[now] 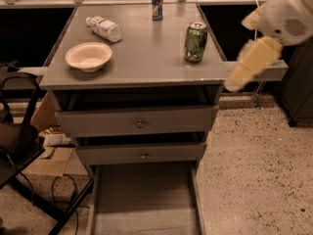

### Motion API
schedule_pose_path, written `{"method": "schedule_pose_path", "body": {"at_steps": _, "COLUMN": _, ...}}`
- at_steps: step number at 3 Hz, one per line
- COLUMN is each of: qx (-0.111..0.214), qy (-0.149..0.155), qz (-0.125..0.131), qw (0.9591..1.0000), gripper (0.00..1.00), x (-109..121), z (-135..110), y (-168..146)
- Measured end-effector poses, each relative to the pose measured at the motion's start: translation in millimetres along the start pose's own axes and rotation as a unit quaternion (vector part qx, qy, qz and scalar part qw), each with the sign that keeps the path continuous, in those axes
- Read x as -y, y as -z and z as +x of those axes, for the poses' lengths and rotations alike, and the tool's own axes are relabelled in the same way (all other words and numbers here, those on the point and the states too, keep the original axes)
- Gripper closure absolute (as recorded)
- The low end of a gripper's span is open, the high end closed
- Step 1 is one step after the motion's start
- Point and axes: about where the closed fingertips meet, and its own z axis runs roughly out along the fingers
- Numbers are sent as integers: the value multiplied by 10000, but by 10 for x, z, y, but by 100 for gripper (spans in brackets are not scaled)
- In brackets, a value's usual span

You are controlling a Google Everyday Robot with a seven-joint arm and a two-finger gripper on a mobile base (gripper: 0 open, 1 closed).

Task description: Place blue plastic bottle into bottom drawer

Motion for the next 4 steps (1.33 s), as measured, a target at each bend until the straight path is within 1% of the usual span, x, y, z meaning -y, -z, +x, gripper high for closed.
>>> {"method": "schedule_pose_path", "body": {"at_steps": 1, "qx": 838, "qy": -591, "qz": -9, "qw": 9947, "gripper": 0, "x": 342, "z": -417, "y": -244}}
{"method": "schedule_pose_path", "body": {"at_steps": 2, "qx": 1418, "qy": -1197, "qz": 188, "qw": 9824, "gripper": 0, "x": 558, "z": -813, "y": -394}}
{"method": "schedule_pose_path", "body": {"at_steps": 3, "qx": 1656, "qy": -1422, "qz": 398, "qw": 9751, "gripper": 0, "x": 692, "z": -939, "y": -375}}
{"method": "schedule_pose_path", "body": {"at_steps": 4, "qx": 1656, "qy": -1422, "qz": 398, "qw": 9751, "gripper": 0, "x": 692, "z": -939, "y": -375}}
